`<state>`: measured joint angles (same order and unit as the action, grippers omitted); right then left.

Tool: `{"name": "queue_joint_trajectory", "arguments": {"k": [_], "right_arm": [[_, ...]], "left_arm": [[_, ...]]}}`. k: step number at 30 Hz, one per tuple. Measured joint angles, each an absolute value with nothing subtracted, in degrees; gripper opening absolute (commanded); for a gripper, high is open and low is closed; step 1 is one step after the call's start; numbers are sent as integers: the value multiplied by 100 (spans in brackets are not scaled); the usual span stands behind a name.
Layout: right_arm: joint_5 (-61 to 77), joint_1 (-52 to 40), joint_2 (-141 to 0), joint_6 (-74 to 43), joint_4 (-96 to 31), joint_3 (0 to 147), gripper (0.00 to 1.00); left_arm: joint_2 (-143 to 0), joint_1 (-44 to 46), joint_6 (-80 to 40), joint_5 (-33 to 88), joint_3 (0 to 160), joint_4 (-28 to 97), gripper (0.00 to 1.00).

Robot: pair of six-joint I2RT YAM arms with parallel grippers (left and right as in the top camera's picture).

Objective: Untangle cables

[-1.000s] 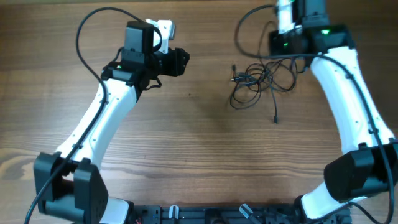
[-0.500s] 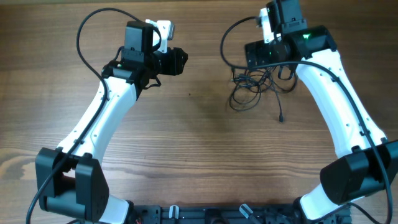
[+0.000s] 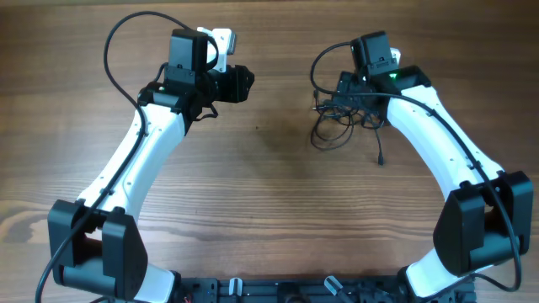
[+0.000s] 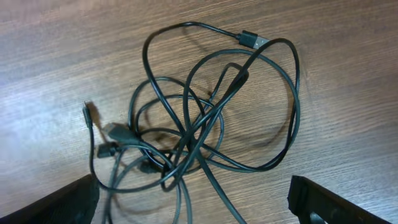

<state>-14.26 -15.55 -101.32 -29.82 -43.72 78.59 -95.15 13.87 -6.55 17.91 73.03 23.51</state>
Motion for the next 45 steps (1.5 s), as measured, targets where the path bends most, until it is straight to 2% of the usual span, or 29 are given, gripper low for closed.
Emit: {"name": "queue_joint_trajectory", "arguments": {"k": [5,12,17,20,23,30,34,41,43,45], "right_arm": [[-1452,-1555,-10575,-4049,-4163,7854,100],[-1544,-1555,-11041,-4532,-3739,7835,95],[-1728,-1555,-11039,-4335,-3717,7841,83],[-1824,-1555,-11041,-4080,-3736,7999,66],[-1846,-1555,-11041,-3927,-3782,8276,53],[-1874,-1555,-11041,-3924,-4185,8392,49],[-1959,-1555,-11041,-4115,-4276,8392,29],[-1959,-1555,-11041,-4285,-4504,8392,29],[-1957,-1555,-11041,-4357,-4534,8392,4],[-1957,-1555,-11041,-4429,-4571,8392,4]], "left_arm": [[-9515,1387,-655,1791,7303,2335,56],[-9515,1387,-655,1791,7303,2335,60],[-9515,1387,-655,1791,7303,2335,62],[-9515,1387,-655,1791,7303,2335,63],[-9515,1387,-655,1791,7303,2335,64],[-9515,1387,-655,1791,7303,2338,64],[-9515,1387,-655,1791,7303,2377,64],[-9515,1387,-655,1791,7303,2383,64],[-9515,1387,-655,1791,7303,2383,64],[-9515,1387,-655,1791,7303,2383,64]]}}
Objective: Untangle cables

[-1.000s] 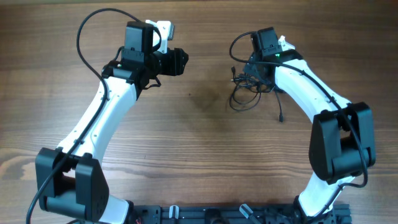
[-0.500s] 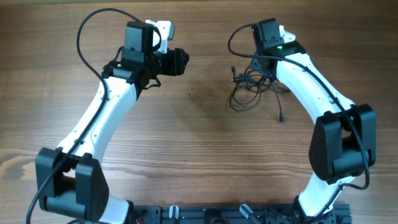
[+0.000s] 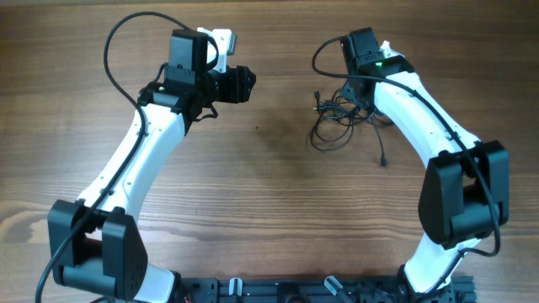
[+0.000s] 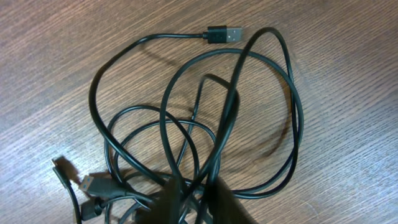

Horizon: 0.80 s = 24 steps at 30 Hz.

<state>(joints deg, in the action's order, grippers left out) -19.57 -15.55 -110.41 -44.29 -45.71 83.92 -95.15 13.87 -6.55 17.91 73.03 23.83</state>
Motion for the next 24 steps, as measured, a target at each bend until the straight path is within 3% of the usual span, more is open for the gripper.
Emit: {"name": "queue_joint_trajectory", "arguments": {"k": [5,6,10,16,24], "right_arm": [[-1527,-1555,-11026,-4233,-4547,8392,4],[-1284,-1555,-10951,-3997,-4534,8392,4],[-156,-1555,-9854,-2838,-4401,8392,4],[1629,-1555,-7363,-1857,-4165,8423,4],[1800,-1555,-7205,-1629,-4724,8464,4]], "left_arm": [[-9515,1387,-655,1833,7303,2593,70],[-9515,1387,-657,1903,7303,2646,76],[-9515,1387,-543,2281,7303,2659,80],[-9515,1387,-189,3173,7303,2543,80],[-9518,1387,108,4998,7303,2034,82]]}}
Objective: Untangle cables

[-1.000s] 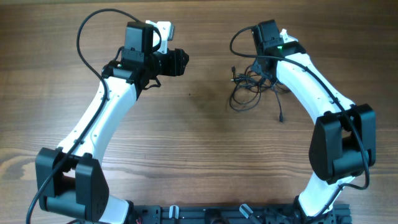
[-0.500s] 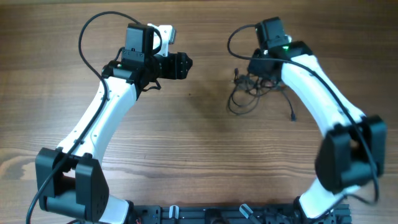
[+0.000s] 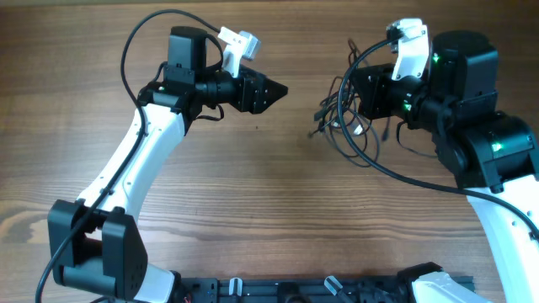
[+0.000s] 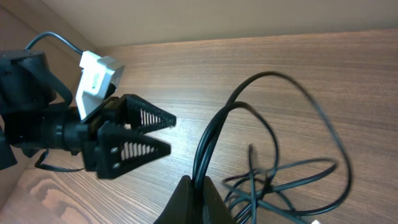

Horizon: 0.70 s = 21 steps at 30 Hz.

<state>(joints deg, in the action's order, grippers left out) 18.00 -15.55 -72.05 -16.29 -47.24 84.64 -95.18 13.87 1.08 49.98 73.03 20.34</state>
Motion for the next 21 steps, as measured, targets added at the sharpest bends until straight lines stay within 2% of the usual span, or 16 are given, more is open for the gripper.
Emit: {"name": "queue_joint_trajectory", "arguments": {"k": [4,8,15,21], "right_arm": [[1747,-1555,-7288,-1614,-4652,8464,4],[1872,-1555,-7854,-1614,-4062,8464,4],[2694,-1555,-8326,-1776,-3319,8462,4],[2976,-1555,-8326,-2008,-3247,8462,4]], "left_arm": [[-9518,1387,351,6007,7303,1852,82],[-9518,1387,670,6663,7303,1828,81],[-9518,1387,1446,6847,7303,1907,78],[-9697,1387,1774,6799,7303,1925,76]]}}
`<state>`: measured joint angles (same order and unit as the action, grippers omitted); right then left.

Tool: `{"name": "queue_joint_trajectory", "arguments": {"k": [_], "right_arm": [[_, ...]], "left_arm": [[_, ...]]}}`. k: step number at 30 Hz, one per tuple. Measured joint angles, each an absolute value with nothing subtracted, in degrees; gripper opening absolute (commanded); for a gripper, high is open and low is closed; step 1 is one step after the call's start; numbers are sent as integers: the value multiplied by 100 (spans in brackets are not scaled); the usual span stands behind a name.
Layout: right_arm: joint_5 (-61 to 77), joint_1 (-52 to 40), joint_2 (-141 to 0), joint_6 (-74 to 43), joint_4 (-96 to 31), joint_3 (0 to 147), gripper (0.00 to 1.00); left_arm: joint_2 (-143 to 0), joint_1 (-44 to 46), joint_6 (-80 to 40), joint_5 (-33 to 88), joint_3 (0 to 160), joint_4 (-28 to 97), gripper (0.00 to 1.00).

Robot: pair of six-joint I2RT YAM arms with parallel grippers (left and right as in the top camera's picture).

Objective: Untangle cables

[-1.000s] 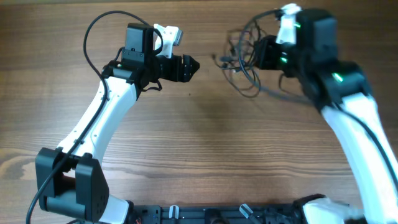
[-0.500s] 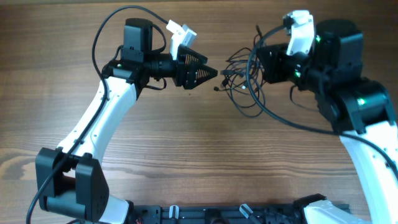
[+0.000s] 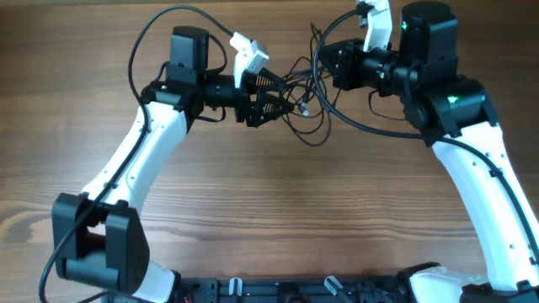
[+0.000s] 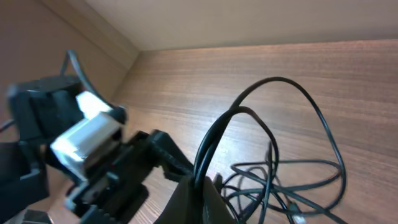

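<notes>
A tangle of black cables (image 3: 310, 99) hangs above the wooden table, lifted by my right gripper (image 3: 323, 61). In the right wrist view that gripper (image 4: 200, 190) is shut on two cable strands that loop upward (image 4: 273, 84); the rest of the bundle (image 4: 292, 186) dangles behind it. My left gripper (image 3: 276, 96) is open and points right, its tips at the left edge of the tangle with strands crossing near them. It shows blurred in the right wrist view (image 4: 134, 171). Whether any strand lies between its fingers cannot be told.
The wooden table (image 3: 269, 210) lies below both arms. The left arm's own black lead (image 3: 147, 38) arcs above its wrist. The black frame of the arm bases (image 3: 286, 290) runs along the near edge.
My left gripper has moved right, from well apart from the cables to their left edge. My right gripper, still shut on the strands, has moved up and left, bringing the tangle toward it.
First the tangle lay on the table under my open right gripper, with the left gripper far off. Then the right gripper was shut on strands in the pile. Then it held the bundle lifted, the left gripper open and turned toward it. Now both meet at the hanging tangle.
</notes>
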<state>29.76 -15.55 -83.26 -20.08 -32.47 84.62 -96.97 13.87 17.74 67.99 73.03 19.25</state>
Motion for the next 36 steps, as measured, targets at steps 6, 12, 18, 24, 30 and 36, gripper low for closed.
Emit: {"name": "queue_joint_trajectory", "arguments": {"k": [6,12,18,24,30,36], "right_arm": [[3026,-1555,-8326,-2143,-3225,8462,4],[3105,-1555,-8326,-2226,-3225,8462,4],[3242,-1555,-8326,-2250,-3225,8462,4],[3304,-1555,-8326,-2252,-3225,8462,4],[3304,-1555,-8326,-2270,-3225,8462,4],[2556,-1555,-8326,-2364,-3905,8462,4]], "left_arm": [[-10219,1387,1813,6751,7303,1927,71],[-10276,1404,1815,6737,7303,1900,70],[-10276,1841,1820,6171,7303,1772,66],[-10276,2102,1855,5332,7303,1739,4],[-10276,2095,1879,4945,7303,1581,4],[-10276,1601,1739,4626,7303,1603,4]]}}
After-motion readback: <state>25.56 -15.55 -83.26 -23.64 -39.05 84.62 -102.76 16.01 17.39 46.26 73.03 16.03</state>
